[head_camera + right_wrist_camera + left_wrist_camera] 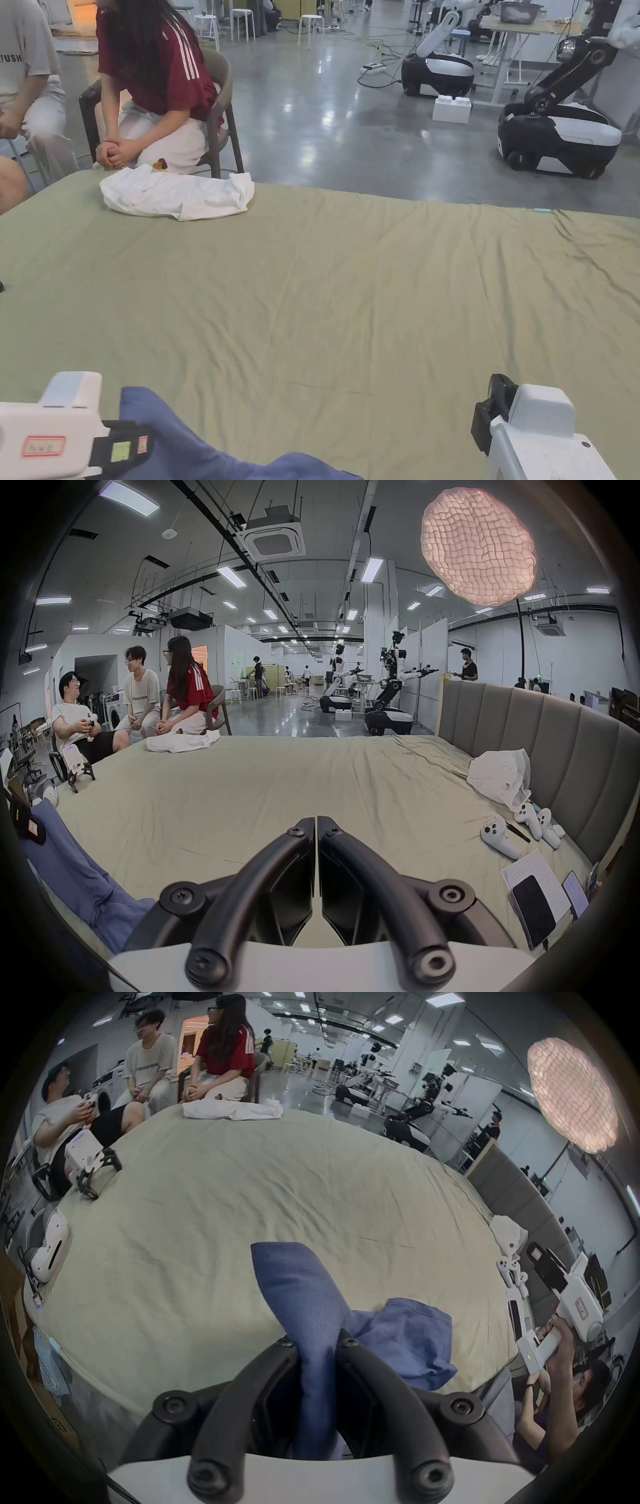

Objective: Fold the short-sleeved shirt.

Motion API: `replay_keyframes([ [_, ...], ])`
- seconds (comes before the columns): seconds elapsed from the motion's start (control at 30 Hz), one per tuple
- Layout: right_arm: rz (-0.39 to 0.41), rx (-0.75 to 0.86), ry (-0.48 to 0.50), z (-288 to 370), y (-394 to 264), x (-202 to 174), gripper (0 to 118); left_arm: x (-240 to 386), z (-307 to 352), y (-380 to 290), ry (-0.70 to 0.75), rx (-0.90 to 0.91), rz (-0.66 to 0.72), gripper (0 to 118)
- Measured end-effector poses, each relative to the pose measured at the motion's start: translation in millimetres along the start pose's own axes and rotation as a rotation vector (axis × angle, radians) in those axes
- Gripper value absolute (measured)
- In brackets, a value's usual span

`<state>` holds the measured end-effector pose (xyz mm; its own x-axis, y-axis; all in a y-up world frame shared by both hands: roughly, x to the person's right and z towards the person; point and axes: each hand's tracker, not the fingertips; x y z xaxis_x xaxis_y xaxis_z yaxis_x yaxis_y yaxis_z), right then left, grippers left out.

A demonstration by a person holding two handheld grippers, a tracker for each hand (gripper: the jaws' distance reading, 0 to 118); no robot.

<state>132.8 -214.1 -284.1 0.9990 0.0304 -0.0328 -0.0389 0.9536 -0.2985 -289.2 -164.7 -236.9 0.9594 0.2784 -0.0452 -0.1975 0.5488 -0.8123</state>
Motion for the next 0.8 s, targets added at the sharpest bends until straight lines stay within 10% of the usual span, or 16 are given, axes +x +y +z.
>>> replay_keyframes([
  [0.8,-0.001,-0.036,-0.021,-2,-9,12,0,149,-126,-61,-0.060,-0.178,-0.128,11],
])
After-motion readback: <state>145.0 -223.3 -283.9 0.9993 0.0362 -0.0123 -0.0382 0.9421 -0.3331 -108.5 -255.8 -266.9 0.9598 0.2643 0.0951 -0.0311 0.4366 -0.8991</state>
